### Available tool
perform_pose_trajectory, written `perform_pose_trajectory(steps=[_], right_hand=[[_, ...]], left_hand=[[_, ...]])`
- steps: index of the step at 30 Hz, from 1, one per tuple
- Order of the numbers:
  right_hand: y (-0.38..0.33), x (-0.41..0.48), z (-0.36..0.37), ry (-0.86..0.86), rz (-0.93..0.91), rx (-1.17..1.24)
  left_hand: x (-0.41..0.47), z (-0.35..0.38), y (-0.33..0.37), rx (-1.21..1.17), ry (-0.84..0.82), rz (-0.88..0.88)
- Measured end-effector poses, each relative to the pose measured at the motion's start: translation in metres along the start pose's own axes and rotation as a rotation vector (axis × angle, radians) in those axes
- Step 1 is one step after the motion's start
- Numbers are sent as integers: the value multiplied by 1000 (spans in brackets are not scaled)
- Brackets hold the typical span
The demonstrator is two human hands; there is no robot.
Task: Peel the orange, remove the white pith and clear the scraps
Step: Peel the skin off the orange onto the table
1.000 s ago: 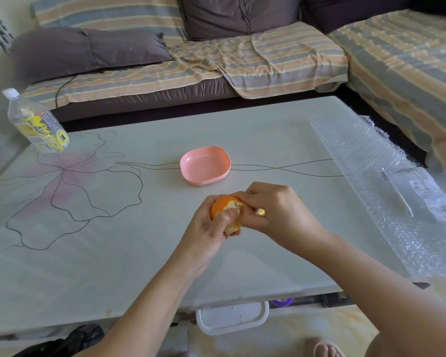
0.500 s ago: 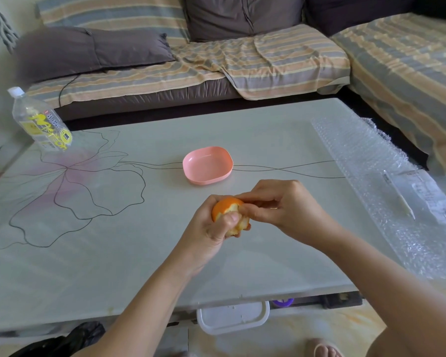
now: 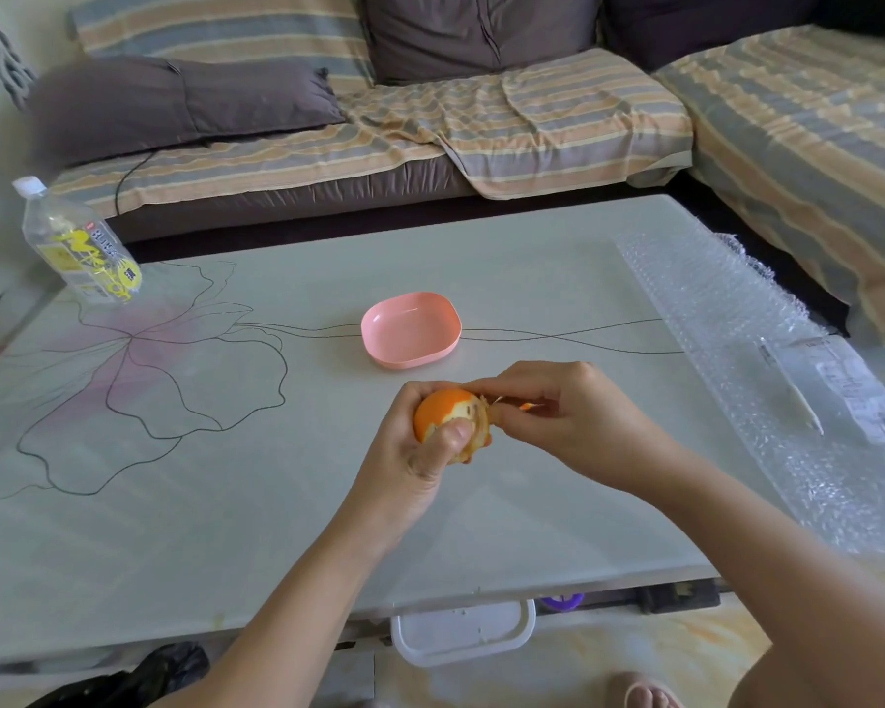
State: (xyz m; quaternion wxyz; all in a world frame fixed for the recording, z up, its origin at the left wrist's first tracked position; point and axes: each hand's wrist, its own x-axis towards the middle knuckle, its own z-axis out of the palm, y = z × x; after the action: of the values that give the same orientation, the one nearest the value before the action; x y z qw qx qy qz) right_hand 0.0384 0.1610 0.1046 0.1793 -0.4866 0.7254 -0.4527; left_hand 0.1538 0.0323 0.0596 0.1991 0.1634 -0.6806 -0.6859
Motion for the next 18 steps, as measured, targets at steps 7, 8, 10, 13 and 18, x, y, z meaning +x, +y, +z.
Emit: perform_pose_trajectory(steps=[7, 8, 10, 13, 18], right_hand=[[-3, -1, -4, 7, 152, 255], [-4, 0, -5, -2, 160, 270], [-5, 1, -3, 6, 162, 264], [-7, 0, 6, 68, 160, 157], [-9, 1, 15, 158, 71, -35]], left_hand=[[2, 2, 2, 6, -16, 38], [2, 2, 3, 7, -16, 40], [1, 2, 3, 16, -14, 50], [0, 2, 2, 72, 1, 63], [-1, 1, 4, 54, -3, 64]])
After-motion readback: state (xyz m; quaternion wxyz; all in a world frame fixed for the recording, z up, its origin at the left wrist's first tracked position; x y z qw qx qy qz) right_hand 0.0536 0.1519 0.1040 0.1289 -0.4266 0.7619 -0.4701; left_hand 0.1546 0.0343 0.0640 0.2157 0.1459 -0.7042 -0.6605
